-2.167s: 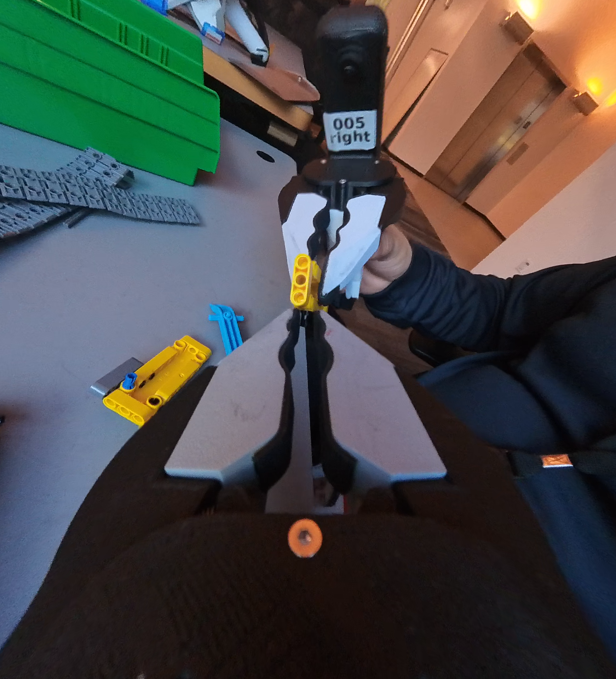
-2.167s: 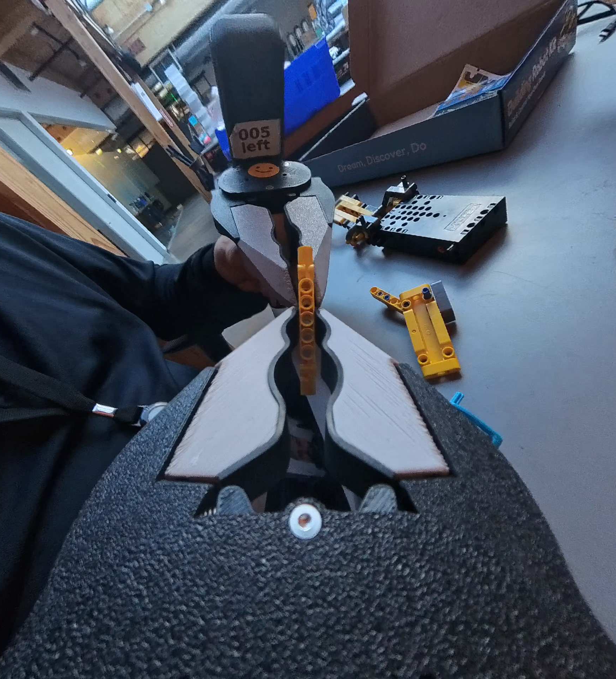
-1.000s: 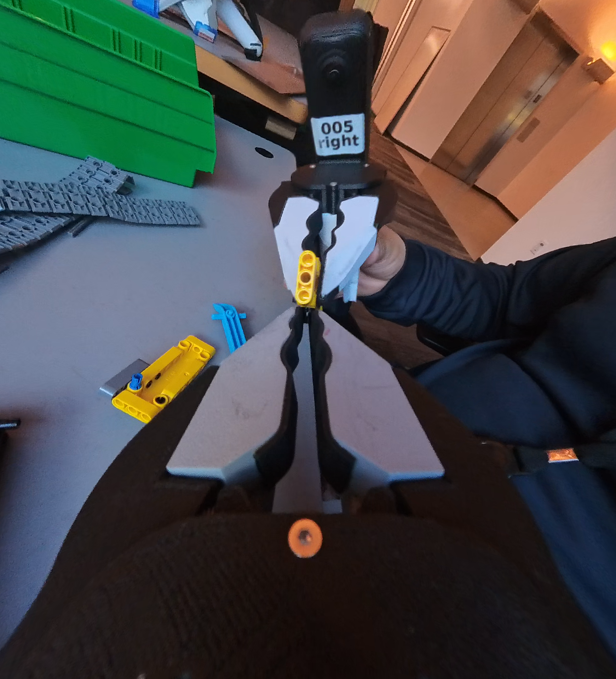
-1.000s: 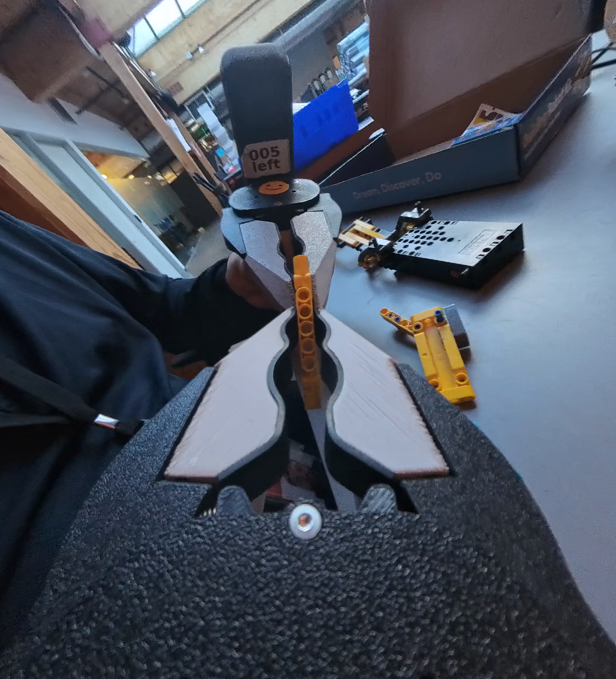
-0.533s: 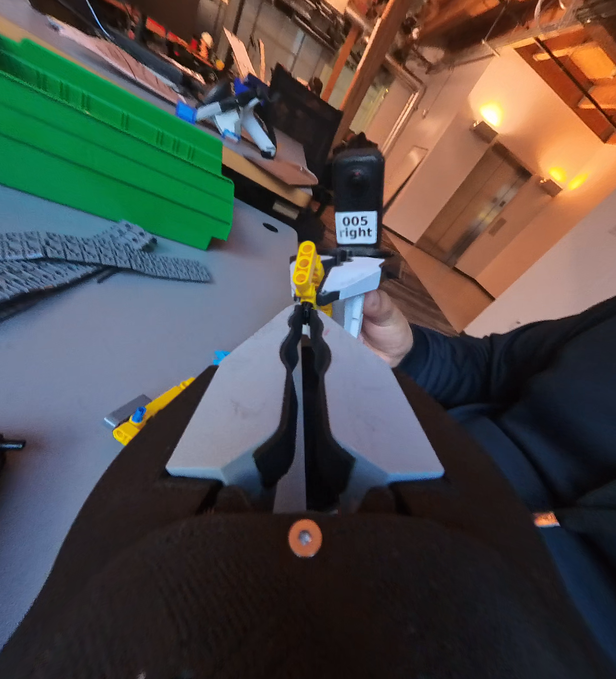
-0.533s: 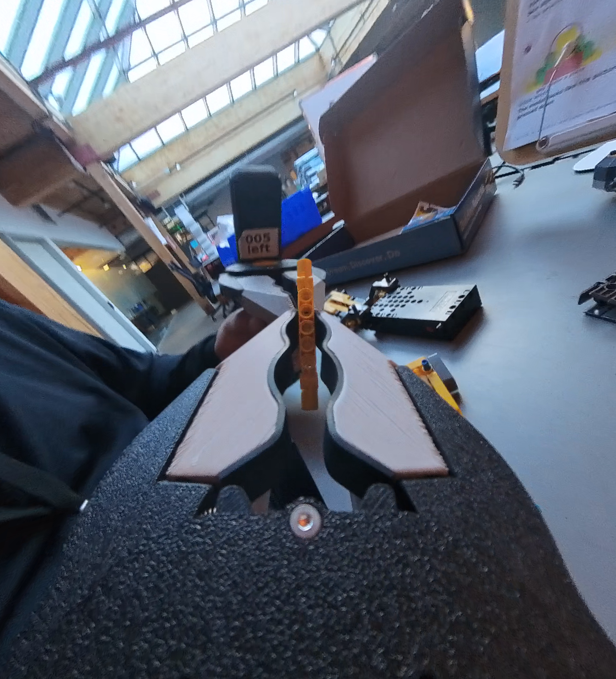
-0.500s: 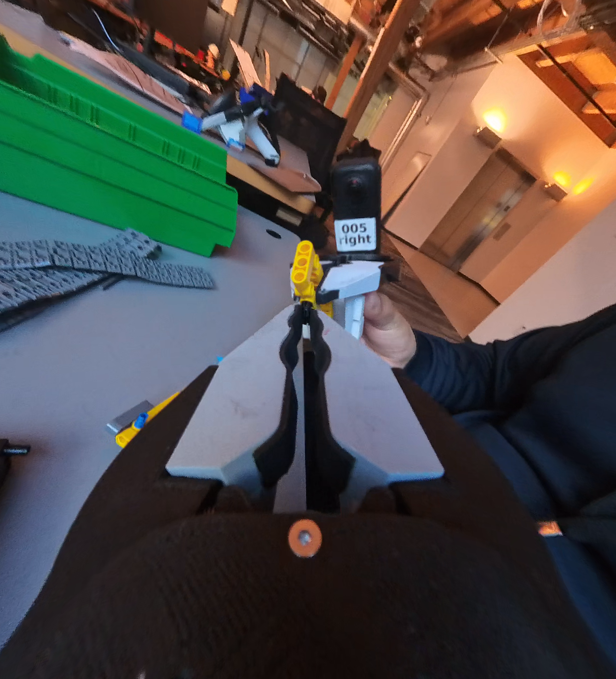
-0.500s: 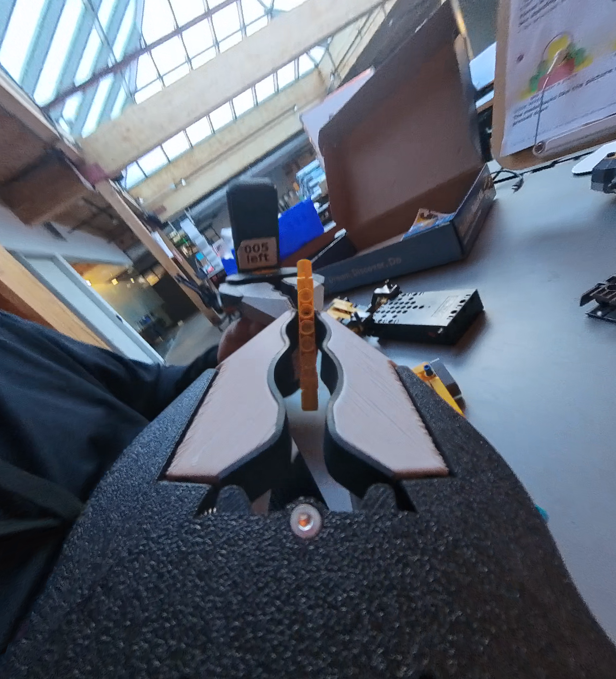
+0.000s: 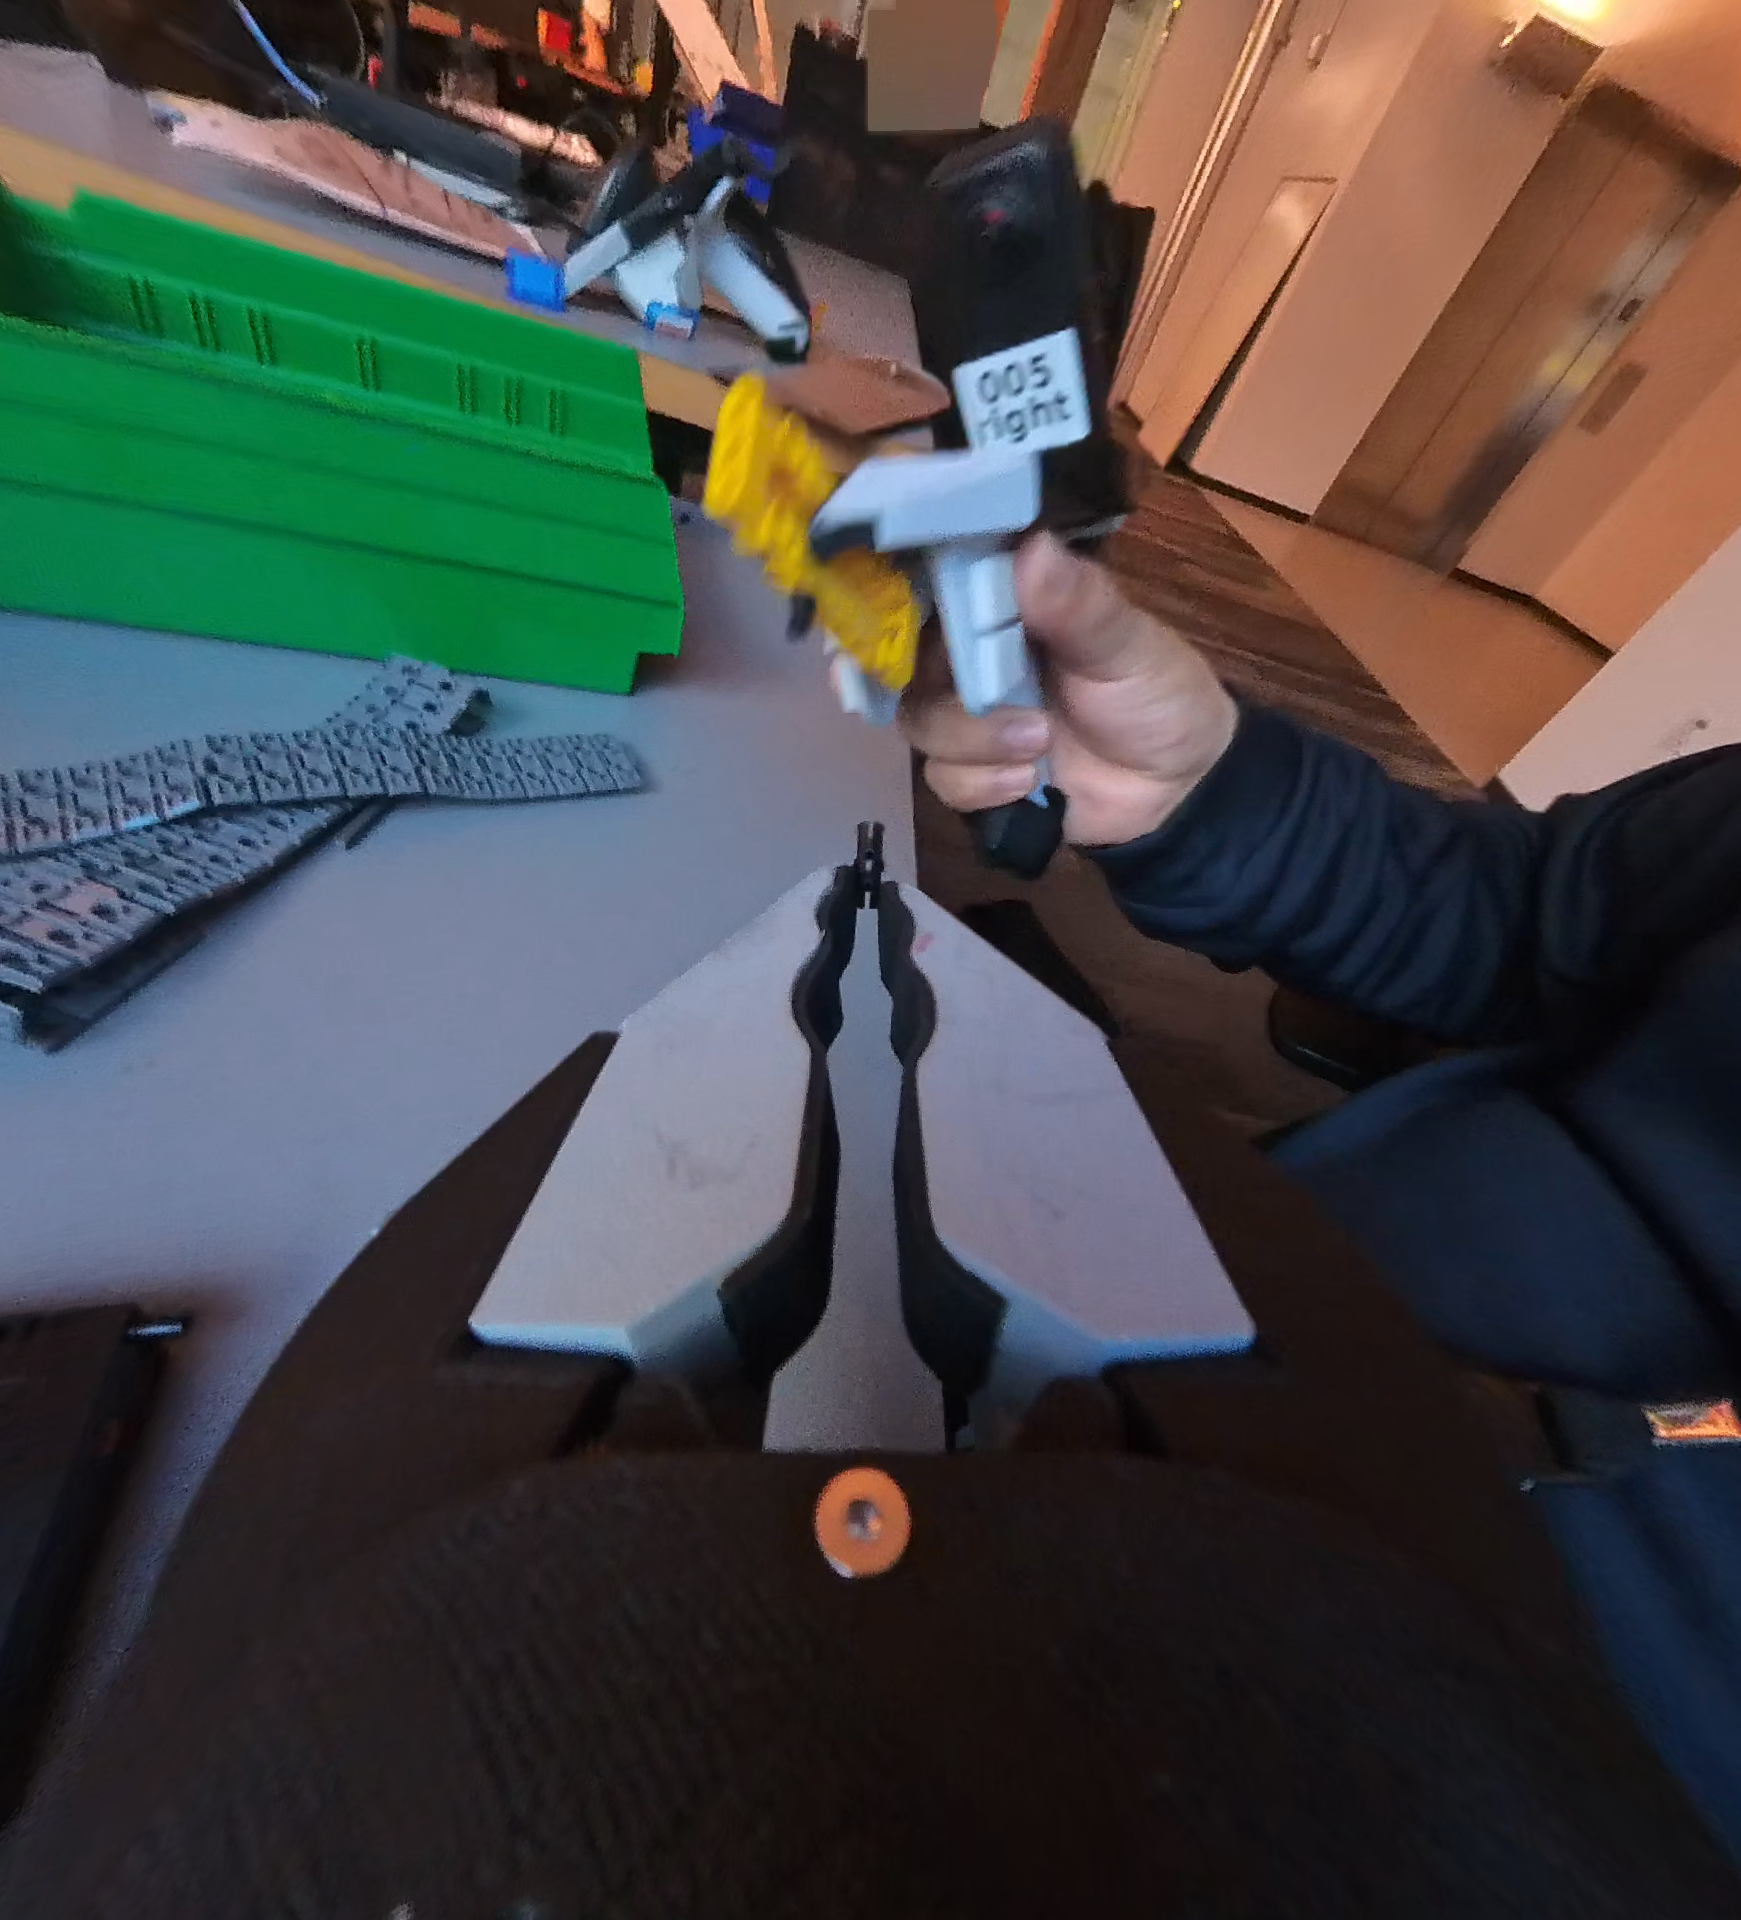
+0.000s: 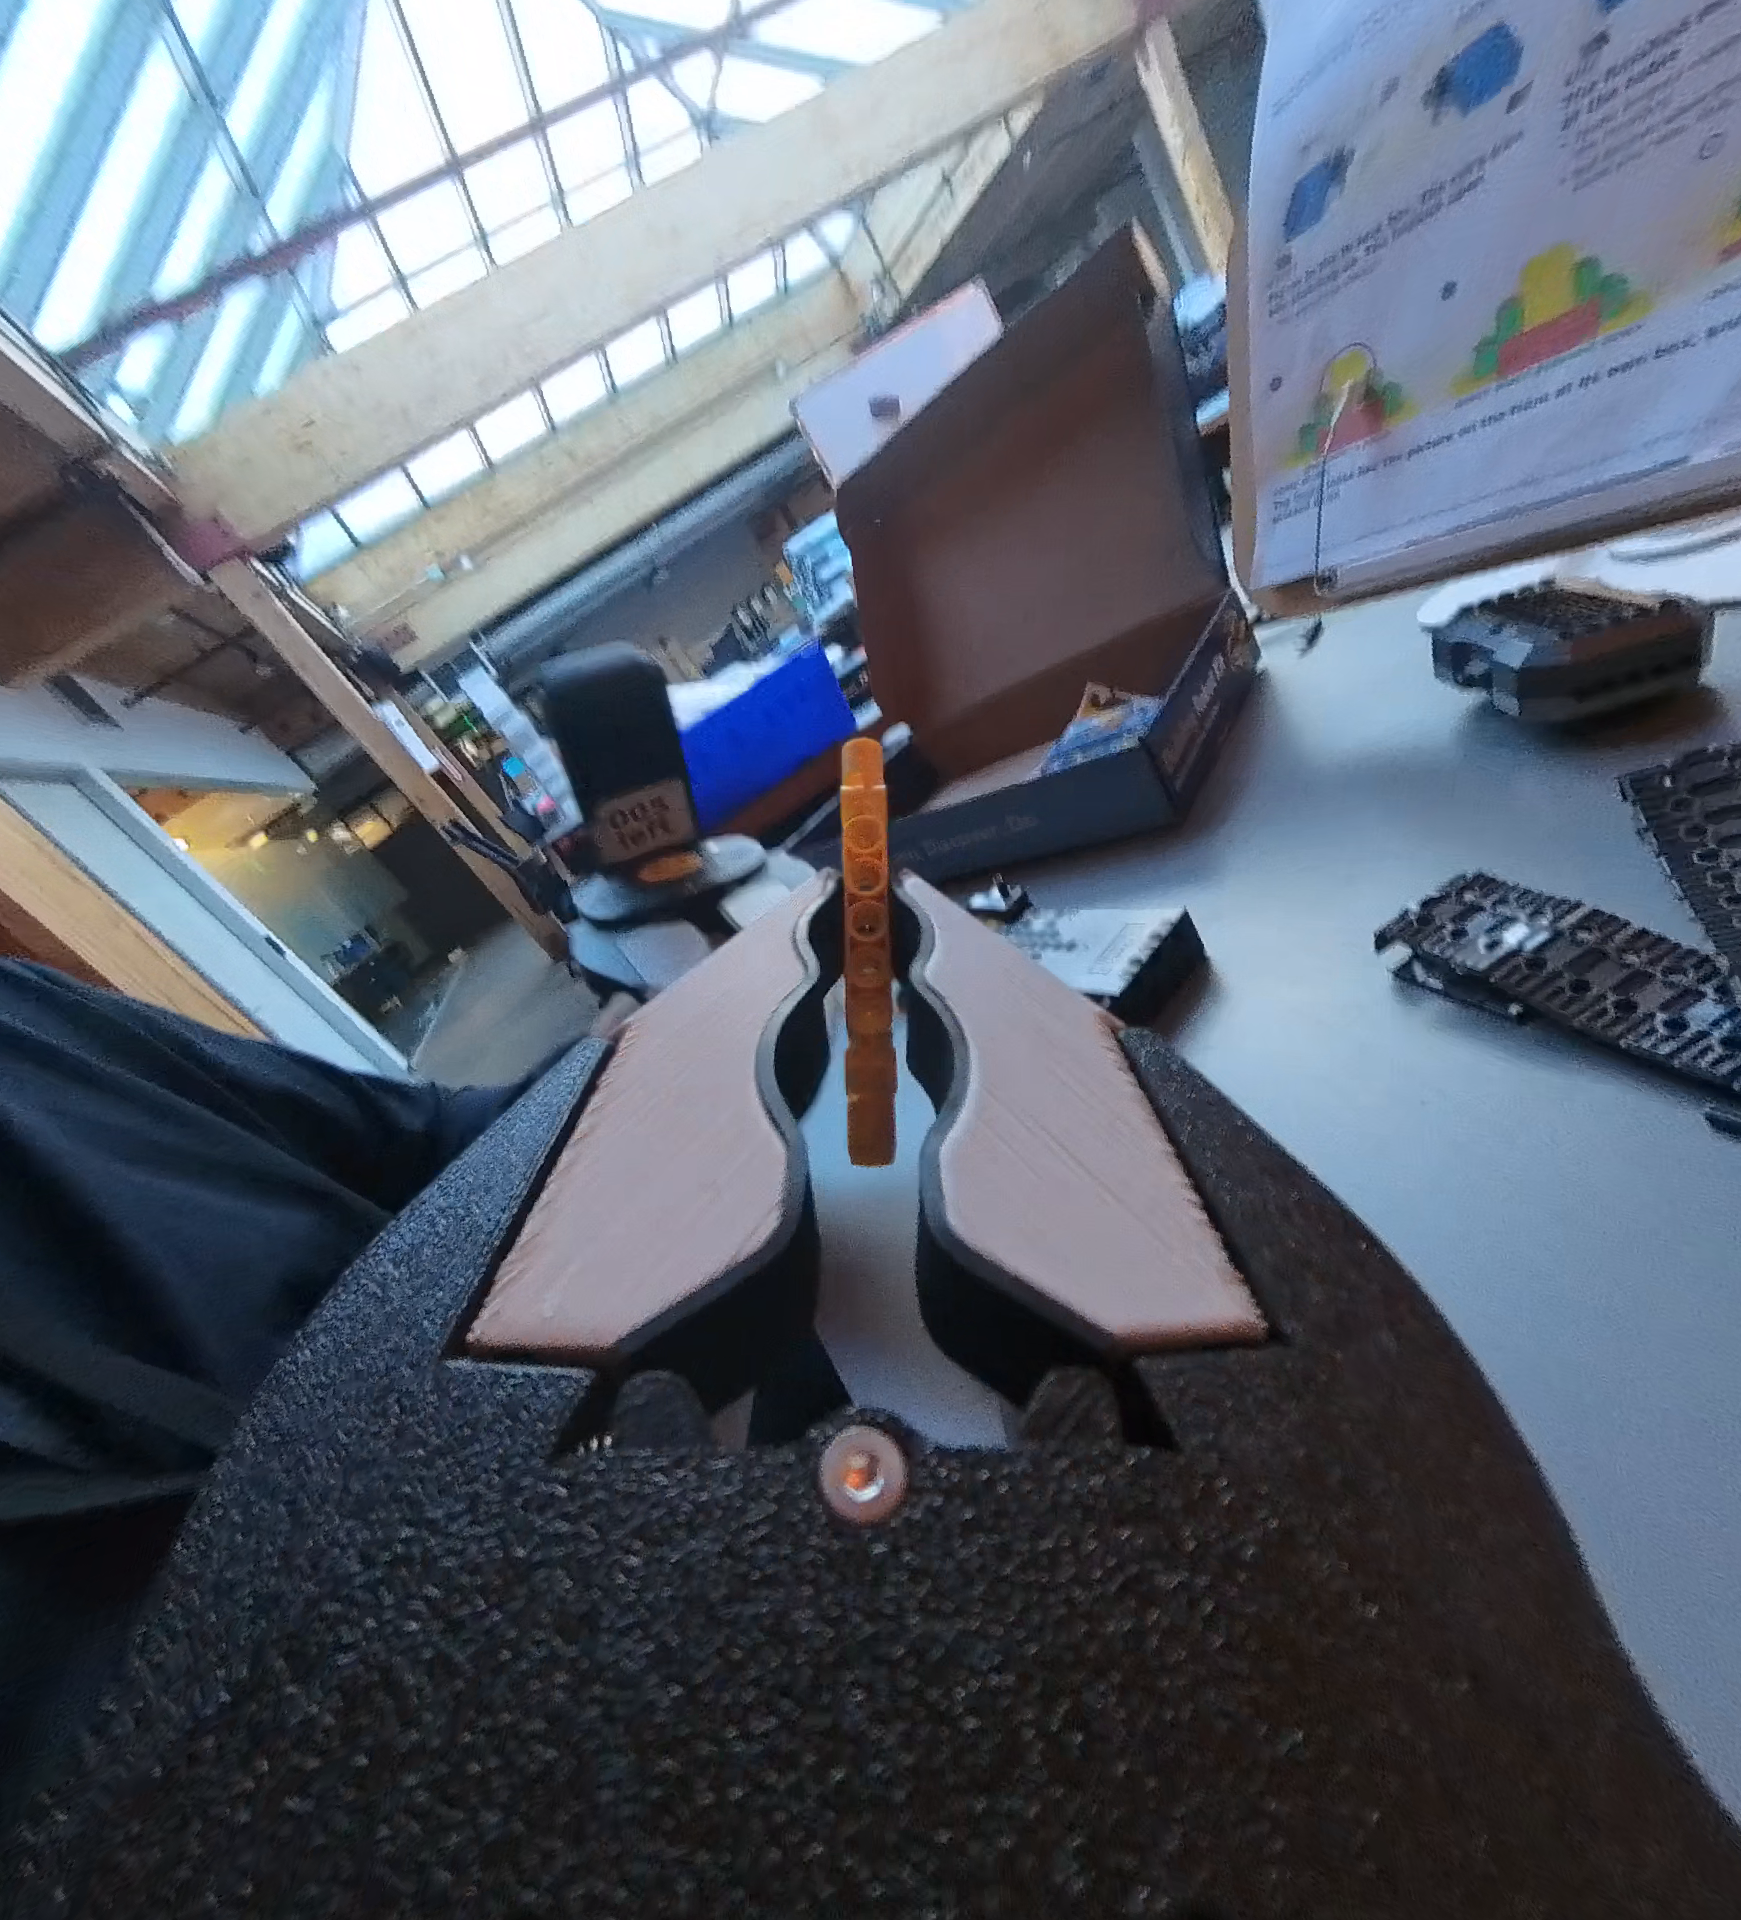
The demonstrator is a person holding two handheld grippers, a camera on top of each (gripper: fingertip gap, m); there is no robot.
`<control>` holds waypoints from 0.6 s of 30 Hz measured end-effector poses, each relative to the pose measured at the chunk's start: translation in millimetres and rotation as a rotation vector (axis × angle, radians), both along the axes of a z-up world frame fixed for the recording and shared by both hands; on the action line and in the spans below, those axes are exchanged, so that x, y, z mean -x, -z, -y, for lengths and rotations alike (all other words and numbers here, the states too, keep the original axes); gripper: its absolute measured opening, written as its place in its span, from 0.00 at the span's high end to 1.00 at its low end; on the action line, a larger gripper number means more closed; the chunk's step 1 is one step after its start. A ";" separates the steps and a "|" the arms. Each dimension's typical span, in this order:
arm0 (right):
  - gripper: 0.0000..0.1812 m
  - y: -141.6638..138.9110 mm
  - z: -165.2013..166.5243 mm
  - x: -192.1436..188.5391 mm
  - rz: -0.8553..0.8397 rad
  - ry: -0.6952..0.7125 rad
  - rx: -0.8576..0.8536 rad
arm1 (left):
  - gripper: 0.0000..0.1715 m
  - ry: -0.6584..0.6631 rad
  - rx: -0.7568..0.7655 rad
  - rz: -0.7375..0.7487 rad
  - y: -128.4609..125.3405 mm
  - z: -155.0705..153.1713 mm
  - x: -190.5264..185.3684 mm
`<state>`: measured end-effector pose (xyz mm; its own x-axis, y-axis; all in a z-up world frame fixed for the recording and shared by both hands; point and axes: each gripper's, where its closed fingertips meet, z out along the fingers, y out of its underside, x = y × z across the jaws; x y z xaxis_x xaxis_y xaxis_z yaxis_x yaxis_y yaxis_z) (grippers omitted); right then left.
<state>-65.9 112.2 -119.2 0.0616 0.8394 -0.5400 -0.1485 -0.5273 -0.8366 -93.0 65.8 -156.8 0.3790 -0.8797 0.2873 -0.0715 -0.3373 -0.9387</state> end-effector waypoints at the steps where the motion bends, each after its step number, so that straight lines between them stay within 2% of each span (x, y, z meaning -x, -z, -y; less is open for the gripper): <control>1: 0.99 9.4 -2.2 1.9 0.045 -0.004 0.008 | 0.99 0.005 -0.014 -0.004 -2.3 2.2 0.2; 4: 0.99 24.8 -3.8 2.9 0.066 -0.073 0.115 | 0.98 0.034 -0.016 0.020 -6.5 6.2 0.4; 7: 0.99 19.1 -2.9 -1.8 -0.029 -0.104 0.190 | 0.98 0.033 0.026 0.053 -1.6 1.3 4.5; 12: 0.99 22.5 0.3 -3.6 -0.054 -0.105 0.213 | 0.98 -0.026 0.160 -0.010 29.5 -18.5 11.5; 18: 0.99 30.7 -6.4 -18.8 -0.031 -0.048 0.201 | 0.98 -0.061 0.134 -0.182 44.5 -38.8 13.0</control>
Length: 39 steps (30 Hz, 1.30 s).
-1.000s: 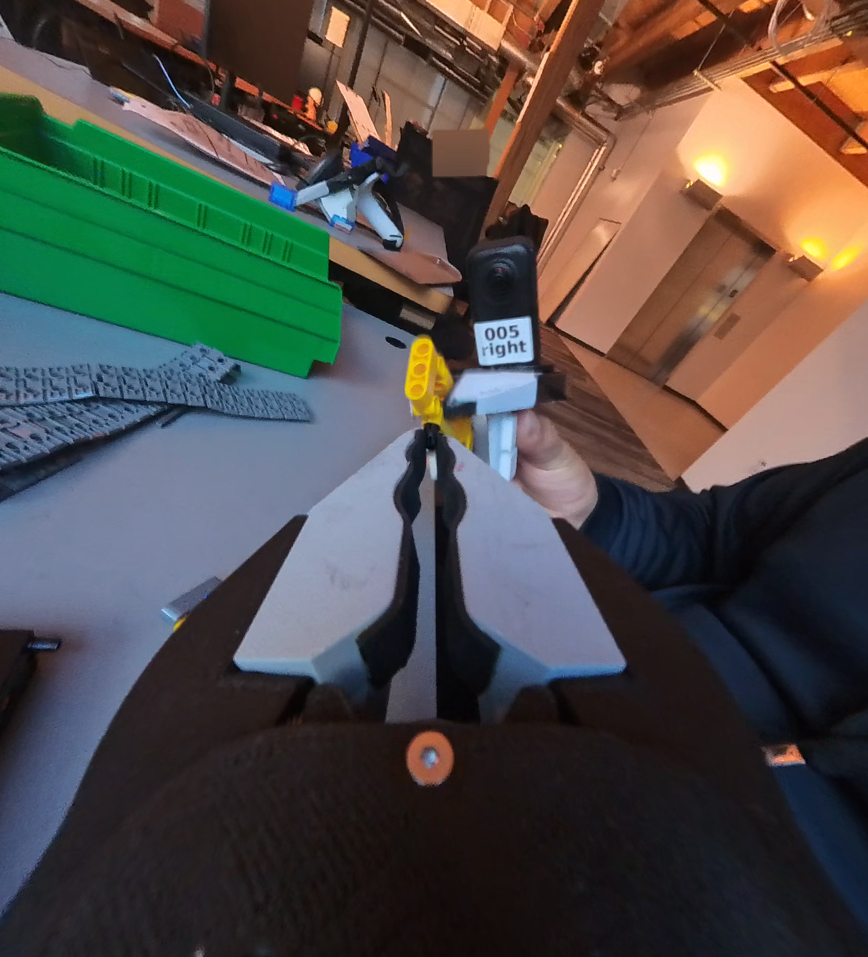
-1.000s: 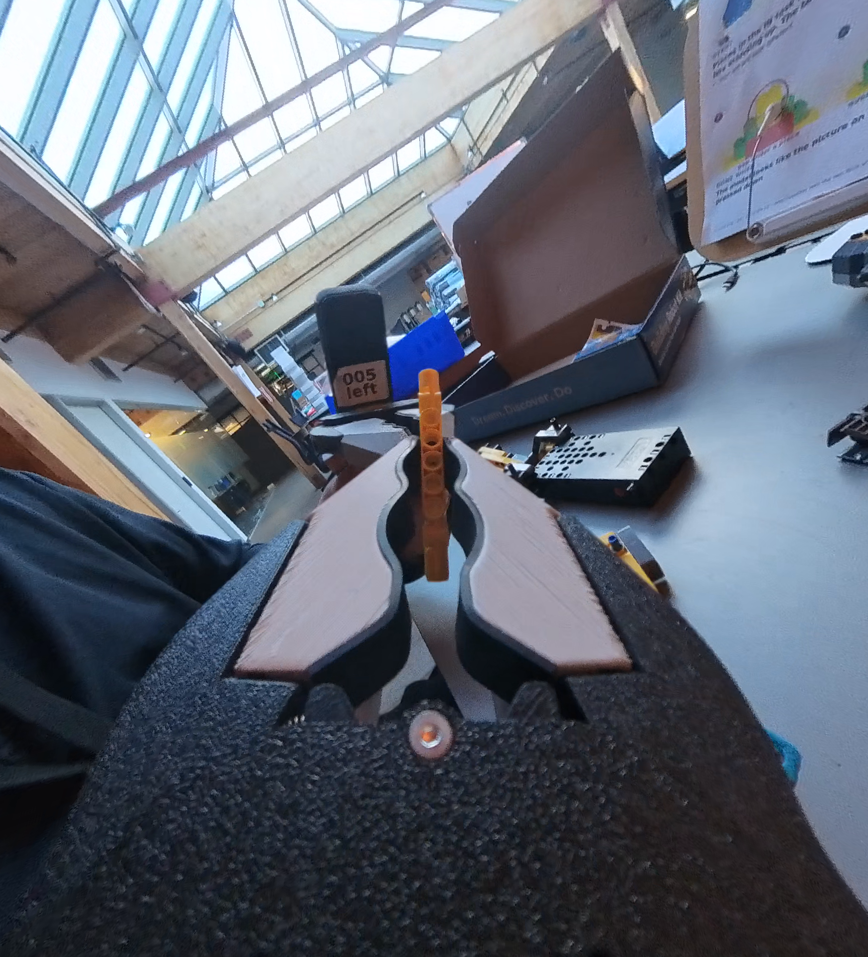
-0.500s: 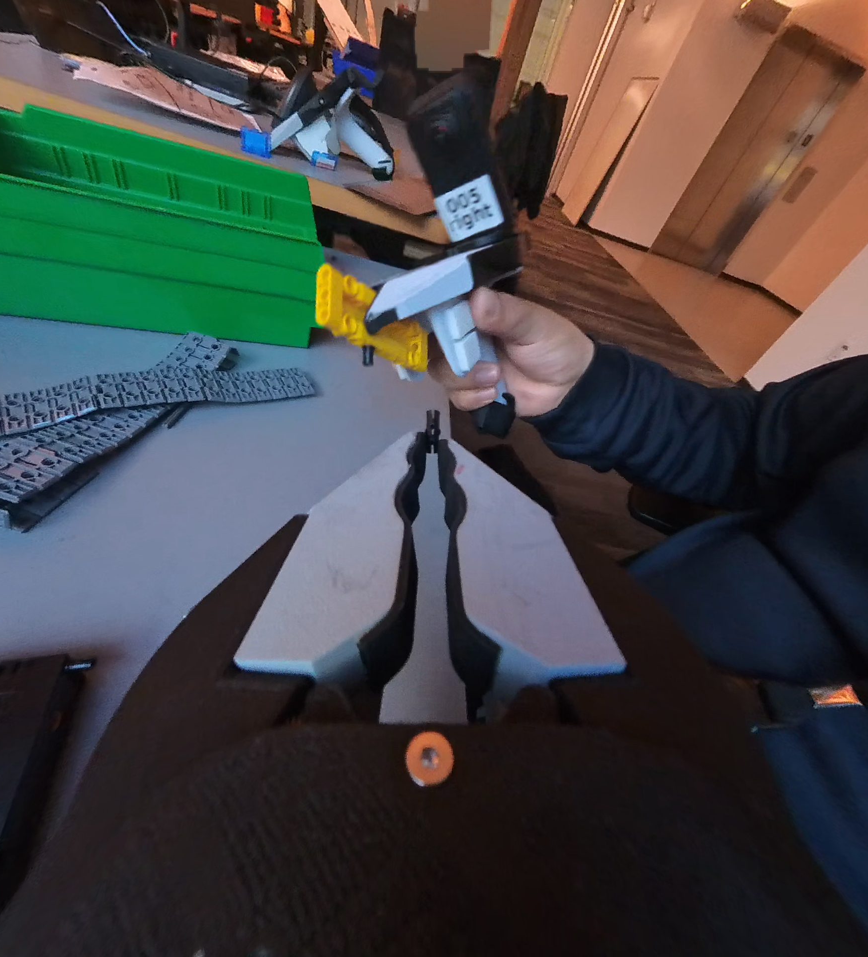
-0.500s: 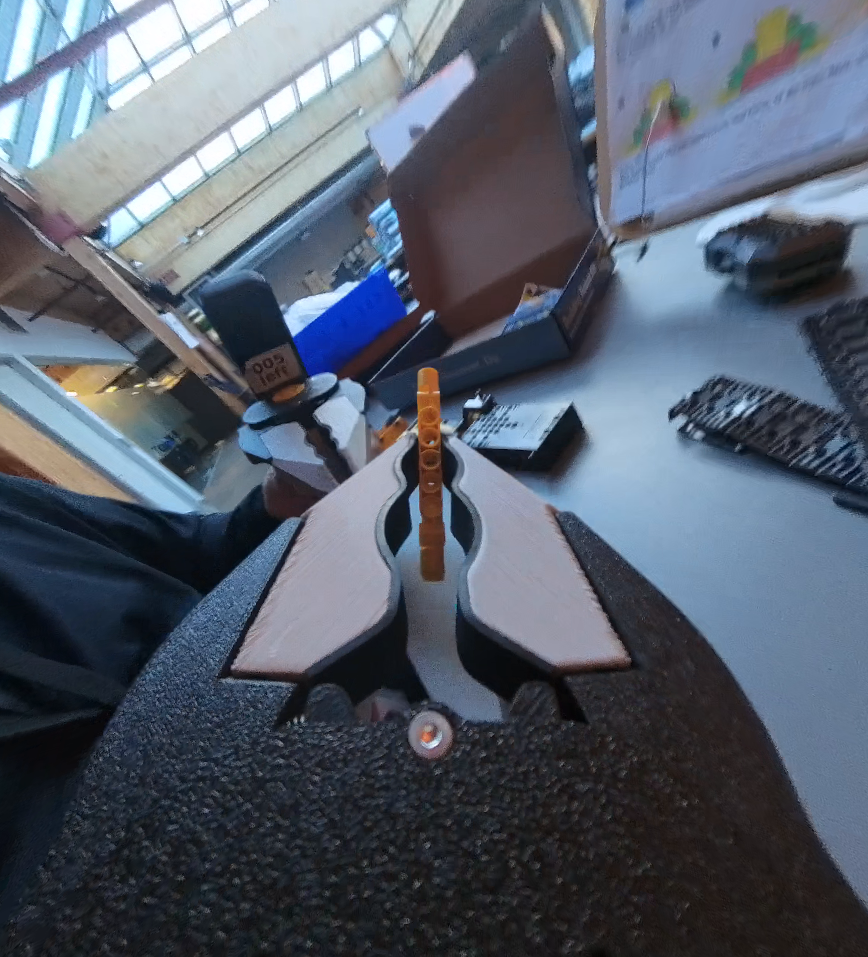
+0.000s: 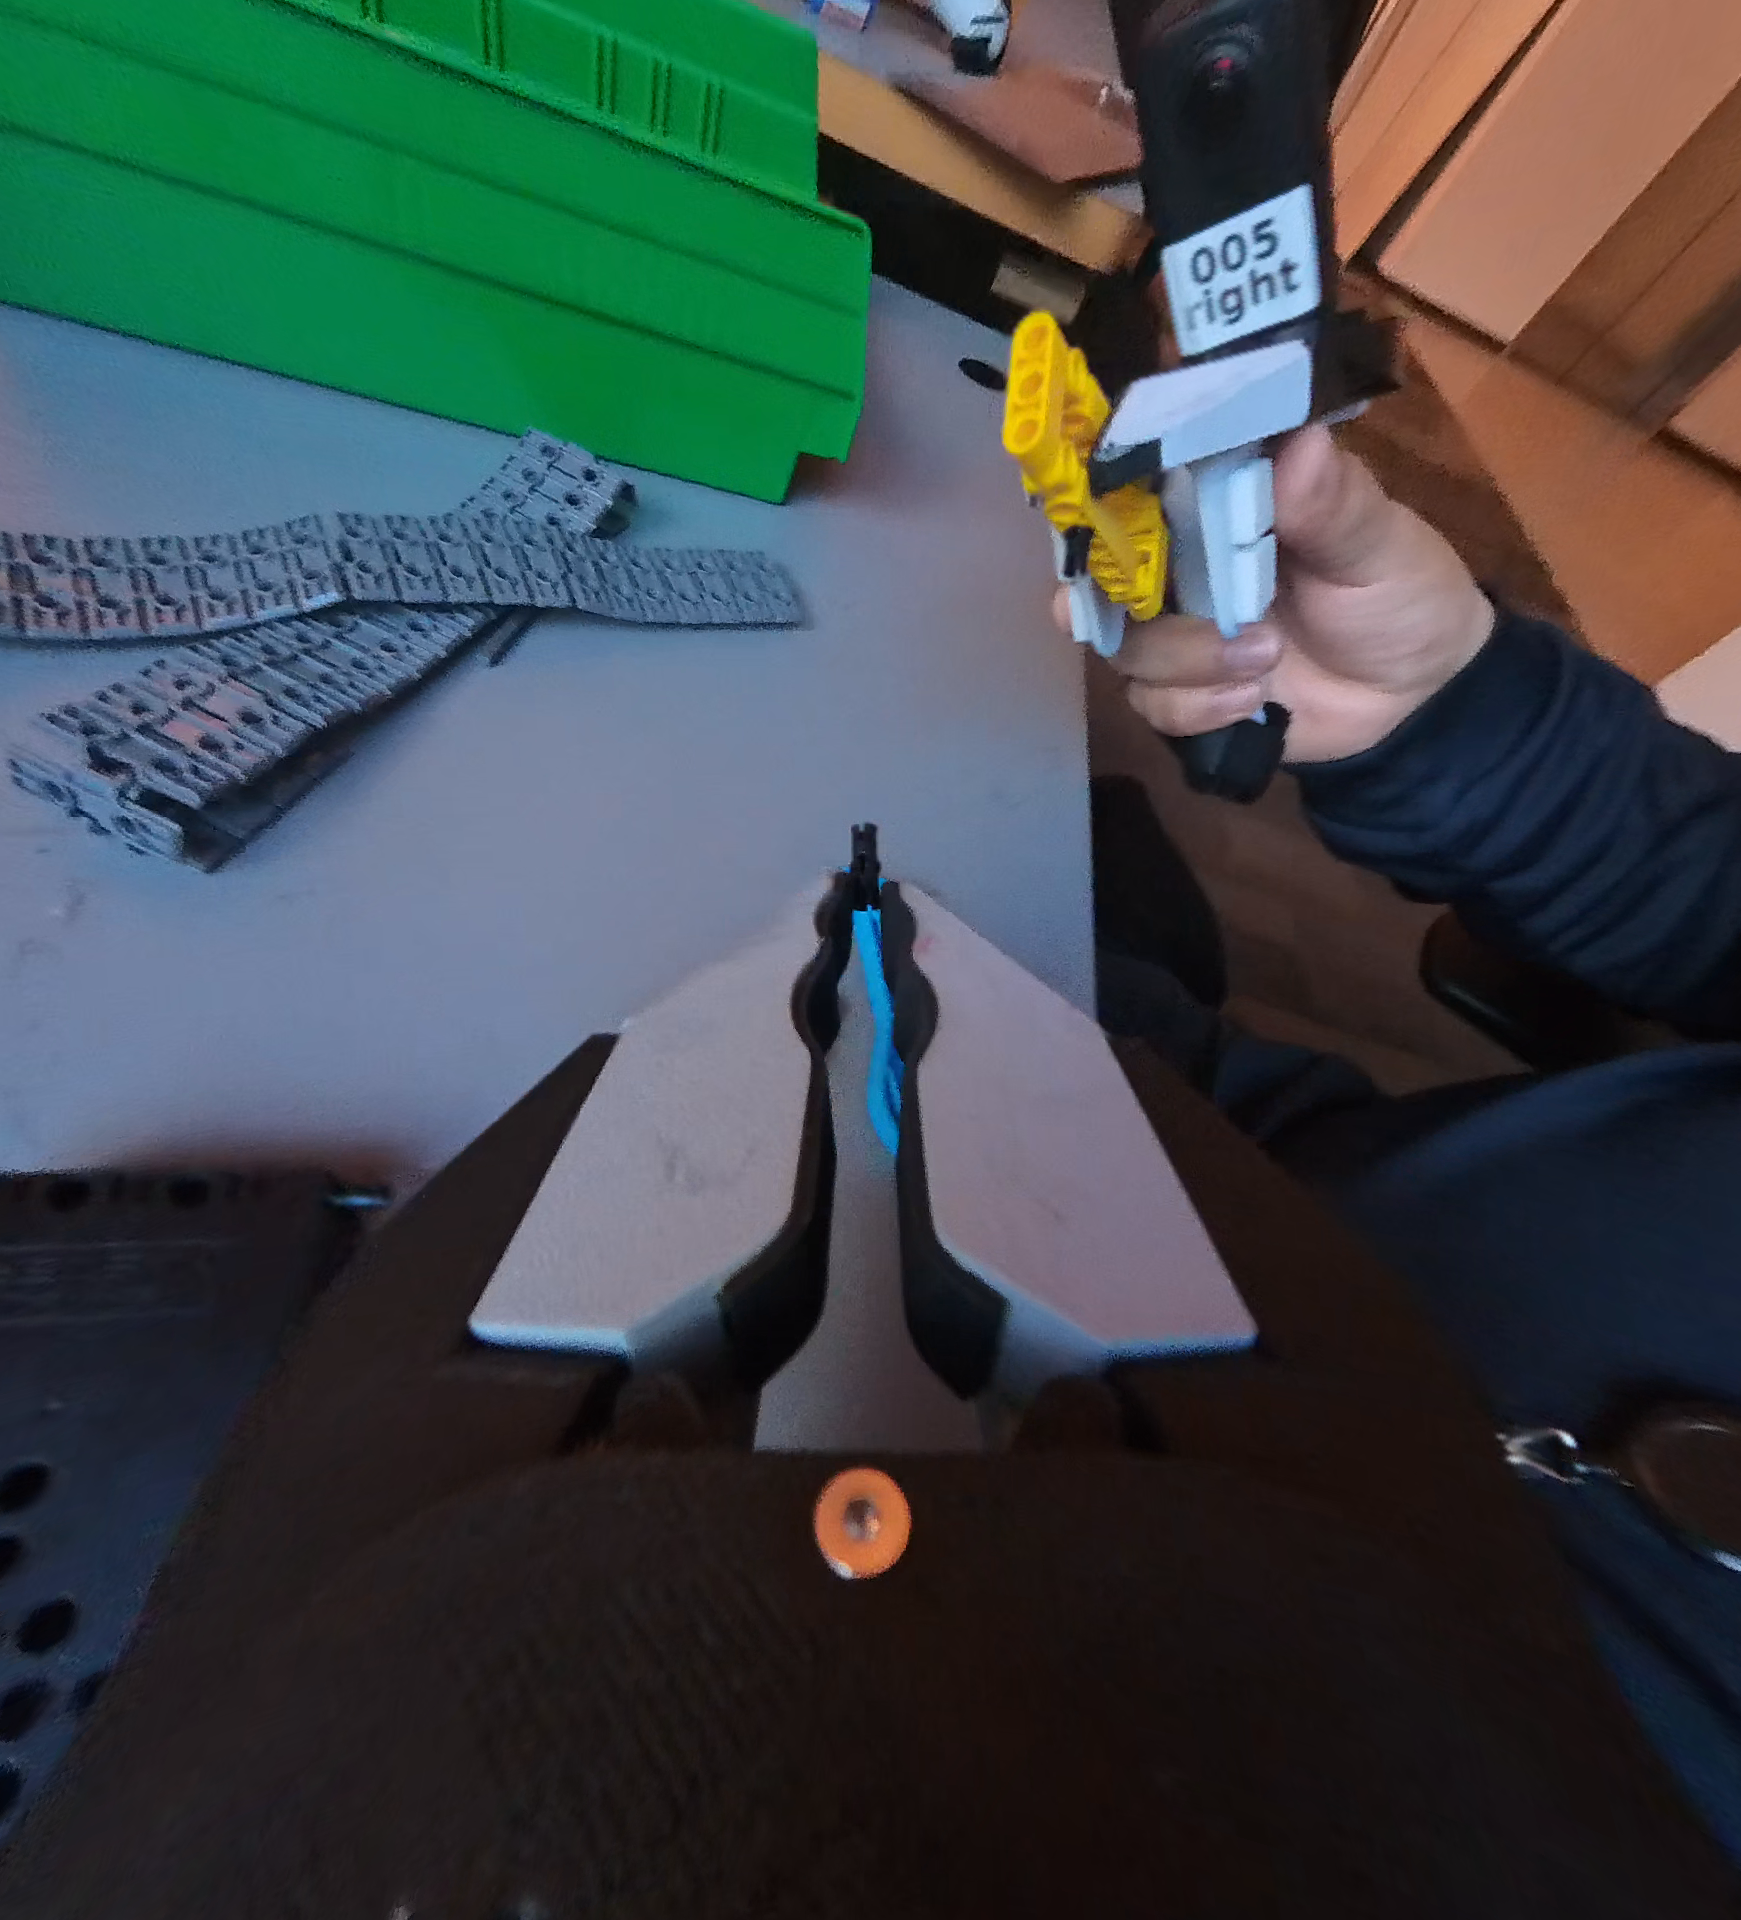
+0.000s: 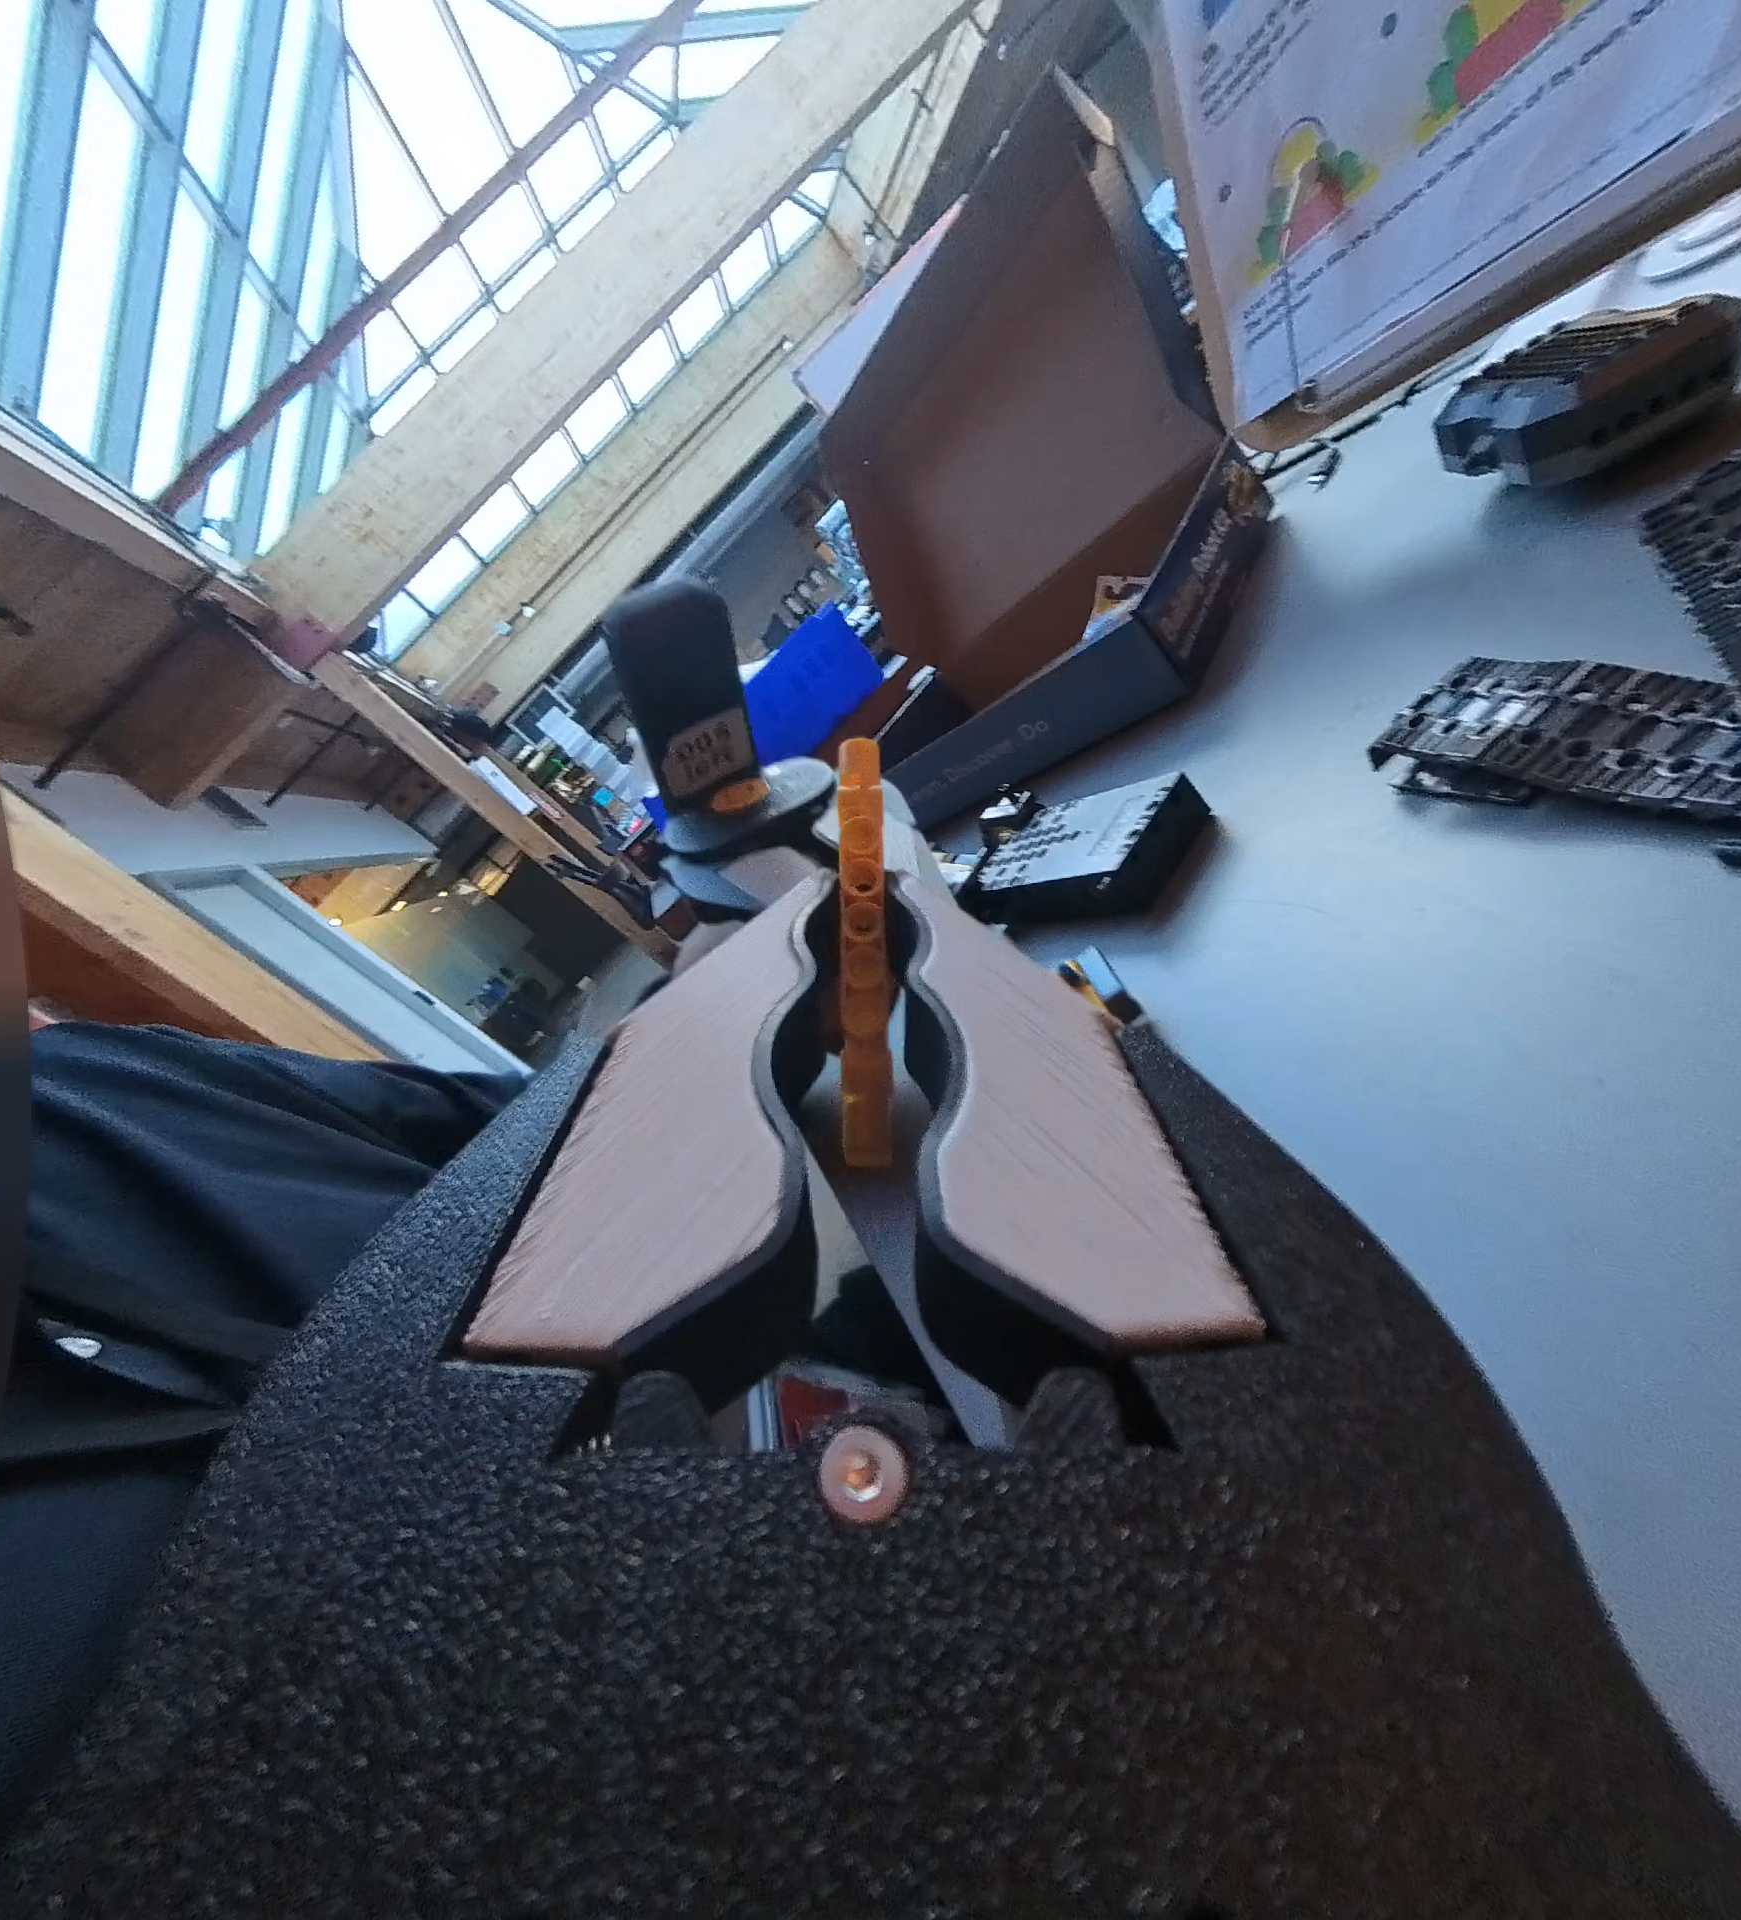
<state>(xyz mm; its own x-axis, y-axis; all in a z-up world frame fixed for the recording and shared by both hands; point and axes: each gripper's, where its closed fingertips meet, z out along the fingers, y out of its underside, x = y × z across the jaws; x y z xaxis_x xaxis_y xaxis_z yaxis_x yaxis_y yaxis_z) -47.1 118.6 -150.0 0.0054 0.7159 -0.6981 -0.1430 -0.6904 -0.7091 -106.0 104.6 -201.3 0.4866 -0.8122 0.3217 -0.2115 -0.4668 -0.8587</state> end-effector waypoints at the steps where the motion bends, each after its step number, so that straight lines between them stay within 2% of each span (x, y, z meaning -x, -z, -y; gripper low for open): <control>1: 0.99 3.0 -1.8 -3.6 0.017 0.014 -0.003 | 0.98 0.000 -0.006 -0.033 0.2 -7.3 0.3; 4: 0.99 4.8 -5.1 -14.2 0.034 0.043 -0.008 | 0.98 0.010 -0.003 -0.138 4.1 -37.6 -1.7; 6: 0.99 4.2 -6.2 -20.1 0.040 0.060 -0.017 | 0.98 0.096 0.106 -0.245 22.9 -43.9 -8.7; 9: 0.99 6.7 -5.8 -26.0 0.059 0.074 -0.032 | 0.97 0.150 0.144 -0.397 52.0 -59.0 -10.4; 11: 0.99 9.9 -5.5 -28.3 0.065 0.074 -0.029 | 0.89 0.200 0.216 -0.463 69.4 -57.7 -9.8; 12: 0.98 11.5 -5.9 -29.3 0.066 0.074 -0.025 | 0.92 0.217 0.231 -0.463 72.2 -57.1 -11.3; 14: 0.98 13.8 -7.4 -31.7 0.062 0.074 -0.017 | 0.90 0.224 0.222 -0.453 72.0 -58.7 -11.9; 16: 0.99 15.0 -9.9 -34.4 0.059 0.080 -0.013 | 0.85 0.216 0.220 -0.456 70.6 -59.5 -9.9; 21: 0.99 17.1 -13.0 -36.2 0.059 0.090 -0.012 | 0.84 0.202 0.104 -0.476 56.3 -60.1 -3.4; 23: 0.99 15.8 -11.5 -34.1 0.059 0.091 -0.020 | 0.87 0.194 0.074 -0.426 41.6 -53.6 -7.9; 27: 0.99 11.2 -0.4 -20.8 0.058 0.048 -0.039 | 0.87 0.339 0.094 -0.185 2.4 -4.9 -49.3; 31: 0.99 8.4 13.0 -4.7 0.066 -0.007 -0.061 | 0.87 0.422 0.116 -0.025 -25.1 23.2 -76.5; 39: 0.99 0.8 20.1 1.0 0.020 -0.036 -0.055 | 0.98 0.388 0.138 0.069 -32.8 19.8 -75.6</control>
